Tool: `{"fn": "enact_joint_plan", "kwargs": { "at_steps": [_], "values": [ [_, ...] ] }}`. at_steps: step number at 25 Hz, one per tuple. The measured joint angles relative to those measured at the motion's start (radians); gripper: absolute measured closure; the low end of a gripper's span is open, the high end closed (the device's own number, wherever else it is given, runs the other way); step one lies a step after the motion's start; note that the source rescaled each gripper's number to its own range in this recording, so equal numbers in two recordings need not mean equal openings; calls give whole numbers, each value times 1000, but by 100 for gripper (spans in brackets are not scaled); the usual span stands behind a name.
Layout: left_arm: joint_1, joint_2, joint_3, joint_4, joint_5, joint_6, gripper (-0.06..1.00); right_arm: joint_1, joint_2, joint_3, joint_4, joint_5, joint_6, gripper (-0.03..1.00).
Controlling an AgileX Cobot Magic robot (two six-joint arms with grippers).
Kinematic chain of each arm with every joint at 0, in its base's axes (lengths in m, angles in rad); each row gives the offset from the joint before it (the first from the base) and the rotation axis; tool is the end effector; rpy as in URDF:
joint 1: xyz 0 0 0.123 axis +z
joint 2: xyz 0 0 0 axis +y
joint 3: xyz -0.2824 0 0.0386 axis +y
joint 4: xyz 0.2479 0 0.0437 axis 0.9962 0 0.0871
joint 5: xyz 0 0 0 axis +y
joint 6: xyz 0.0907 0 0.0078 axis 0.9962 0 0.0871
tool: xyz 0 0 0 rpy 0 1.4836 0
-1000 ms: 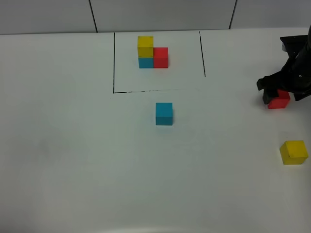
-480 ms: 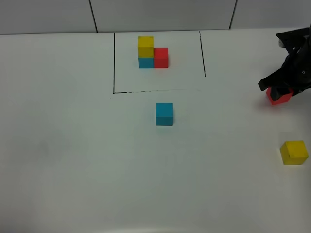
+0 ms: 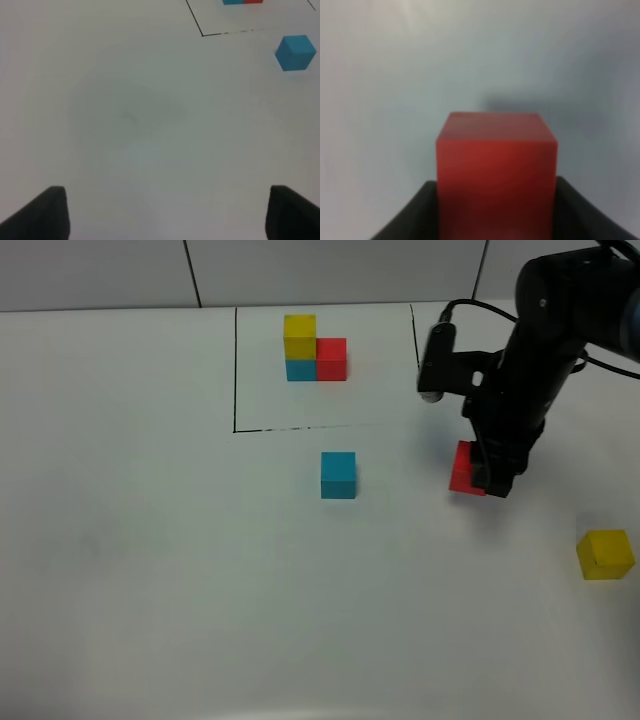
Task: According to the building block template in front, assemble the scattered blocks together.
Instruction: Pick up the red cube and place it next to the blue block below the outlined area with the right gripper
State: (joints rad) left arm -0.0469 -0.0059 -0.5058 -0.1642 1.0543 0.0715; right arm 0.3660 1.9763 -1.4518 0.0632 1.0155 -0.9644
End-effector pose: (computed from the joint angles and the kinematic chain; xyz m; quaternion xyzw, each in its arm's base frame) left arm -0.0074 -0.0126 0.2801 0.0534 0.8439 -0.0754 0.5284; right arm 0.3661 0.1456 0.1907 -0.6040 0.7943 0.0092 0.0645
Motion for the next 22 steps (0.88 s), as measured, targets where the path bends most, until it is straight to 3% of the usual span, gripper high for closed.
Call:
{"fn": "enact_joint_plan", "kwargs": {
  "at_steps": [5, 12, 22],
  "values": [
    [0, 0, 0, 0, 0, 0, 19, 74, 45, -88, -51, 0, -27, 96],
    [0, 0, 0, 0, 0, 0, 19, 112, 152, -221, -2, 39, -88, 96],
    [0, 0, 0, 0, 0, 0, 19, 127, 202, -231, 14, 24, -67, 96]
  ]
}}
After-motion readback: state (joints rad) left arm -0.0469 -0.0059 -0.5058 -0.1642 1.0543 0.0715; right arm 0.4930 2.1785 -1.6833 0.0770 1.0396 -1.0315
